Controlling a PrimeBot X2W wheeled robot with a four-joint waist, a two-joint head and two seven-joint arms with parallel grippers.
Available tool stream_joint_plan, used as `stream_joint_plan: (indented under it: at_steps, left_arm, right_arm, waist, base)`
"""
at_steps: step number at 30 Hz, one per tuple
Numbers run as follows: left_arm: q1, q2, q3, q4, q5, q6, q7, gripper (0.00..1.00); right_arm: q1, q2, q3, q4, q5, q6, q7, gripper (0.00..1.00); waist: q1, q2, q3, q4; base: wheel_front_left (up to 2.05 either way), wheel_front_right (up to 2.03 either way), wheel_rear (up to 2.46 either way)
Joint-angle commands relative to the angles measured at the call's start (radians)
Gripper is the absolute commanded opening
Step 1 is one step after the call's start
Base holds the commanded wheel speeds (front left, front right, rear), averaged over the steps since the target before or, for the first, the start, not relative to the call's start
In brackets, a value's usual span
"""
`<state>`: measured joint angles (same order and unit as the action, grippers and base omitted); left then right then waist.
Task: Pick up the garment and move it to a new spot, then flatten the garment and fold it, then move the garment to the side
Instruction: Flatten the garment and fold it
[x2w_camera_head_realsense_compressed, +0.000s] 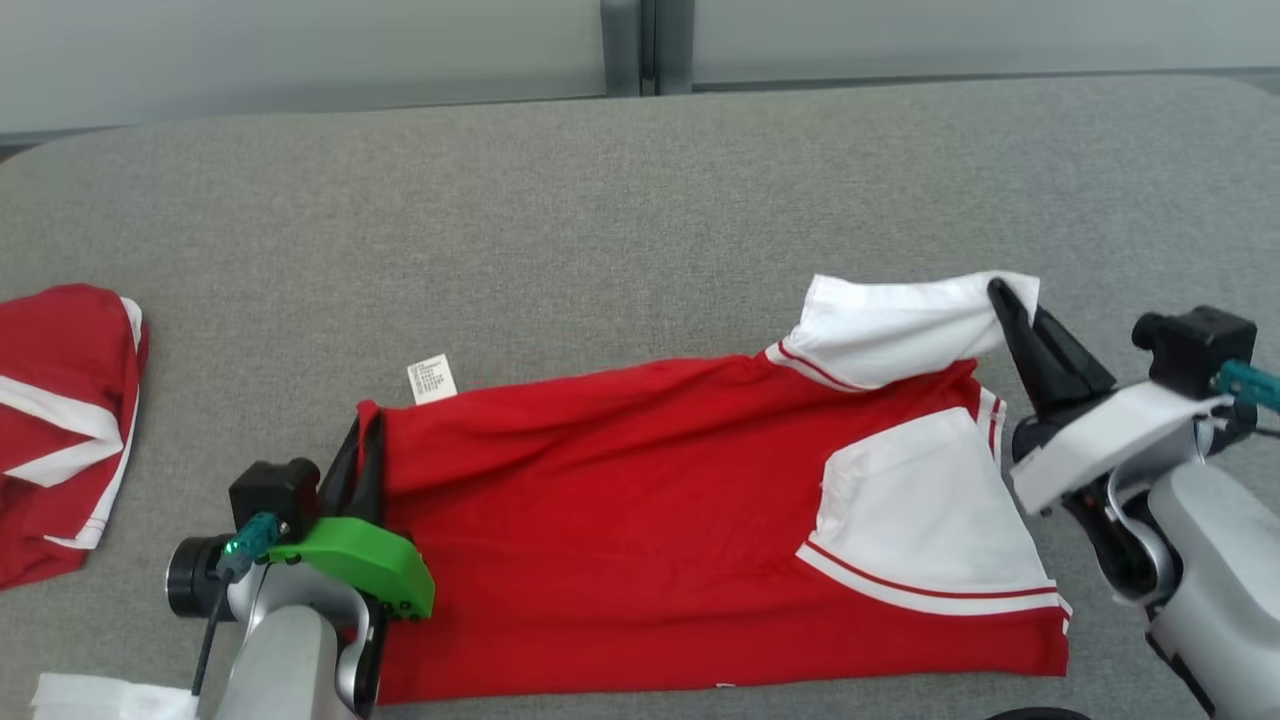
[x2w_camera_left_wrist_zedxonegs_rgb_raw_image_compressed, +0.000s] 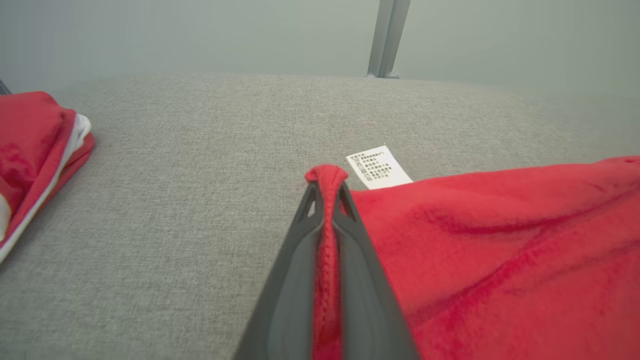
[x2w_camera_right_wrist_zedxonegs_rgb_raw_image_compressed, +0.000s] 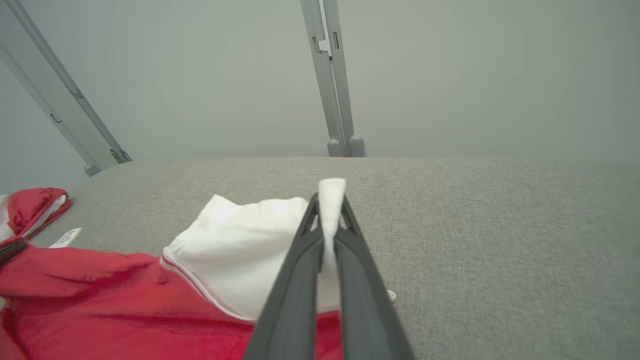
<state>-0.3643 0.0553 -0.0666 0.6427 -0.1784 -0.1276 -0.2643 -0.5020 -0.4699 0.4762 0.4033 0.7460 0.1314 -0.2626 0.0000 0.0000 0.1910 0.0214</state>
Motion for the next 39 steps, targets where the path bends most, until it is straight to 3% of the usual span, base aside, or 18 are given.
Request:
stream_joint_plan:
  at_steps: [1, 9, 17, 18, 19, 20, 25, 30, 39]
  left_arm:
    - [0.031, 0.005, 0.001, -0.008, 0.006, -0.004, 0.000, 0.00]
    - [0.129, 0.011, -0.003, -0.037, -0.015, -0.004, 0.000, 0.00]
    - [0.218, 0.004, 0.000, -0.049, -0.026, -0.004, 0.000, 0.01]
    - [0.226, 0.003, 0.006, -0.044, -0.025, -0.004, 0.000, 0.31]
    - [0.234, 0.003, 0.018, -0.041, -0.024, -0.004, 0.000, 0.84]
    - [0.242, 0.003, 0.030, -0.037, -0.024, 0.001, 0.000, 1.00]
    - [0.312, -0.003, 0.077, -0.084, -0.018, 0.028, 0.000, 1.00]
    - [0.378, -0.003, 0.064, -0.134, -0.042, 0.043, 0.000, 1.00]
    - [0.378, -0.003, 0.039, -0.174, -0.047, 0.056, 0.000, 1.00]
  right_arm:
    - [0.047, -0.008, -0.006, -0.022, -0.017, -0.002, -0.002, 0.00]
    - [0.234, 0.028, -0.067, -0.077, -0.030, -0.002, -0.002, 0.00]
    - [0.333, 0.060, -0.041, -0.028, -0.039, -0.002, -0.003, 0.00]
    - [0.338, 0.063, -0.038, -0.014, -0.030, -0.002, -0.003, 0.09]
    - [0.338, 0.061, -0.035, -0.005, -0.032, -0.002, -0.003, 0.75]
    - [0.341, 0.061, -0.032, 0.005, -0.028, -0.002, -0.003, 1.00]
    - [0.368, 0.062, -0.102, 0.013, -0.026, -0.002, -0.002, 1.00]
    - [0.401, 0.082, -0.178, 0.008, -0.068, -0.001, -0.002, 1.00]
    - [0.378, 0.139, -0.172, 0.036, -0.123, -0.001, -0.003, 1.00]
  waist:
    - [0.0000, 0.0000, -0.046, -0.027]
    - [0.0000, 0.0000, -0.087, -0.042]
    - [0.0000, 0.0000, -0.110, -0.043]
    - [0.0000, 0.0000, -0.112, -0.042]
    - [0.0000, 0.0000, -0.113, -0.040]
    - [0.0000, 0.0000, -0.114, -0.039]
    - [0.0000, 0.0000, -0.127, -0.034]
    - [0.0000, 0.0000, -0.152, -0.023]
    - [0.0000, 0.0000, -0.179, 0.007]
  base:
    - [0.00, 0.00, 0.00]
    - [0.00, 0.00, 0.00]
    - [0.00, 0.00, 0.00]
    - [0.00, 0.00, 0.00]
    - [0.00, 0.00, 0.00]
    - [0.00, 0.00, 0.00]
    - [0.00, 0.00, 0.00]
    - [0.00, 0.00, 0.00]
    - [0.00, 0.00, 0.00]
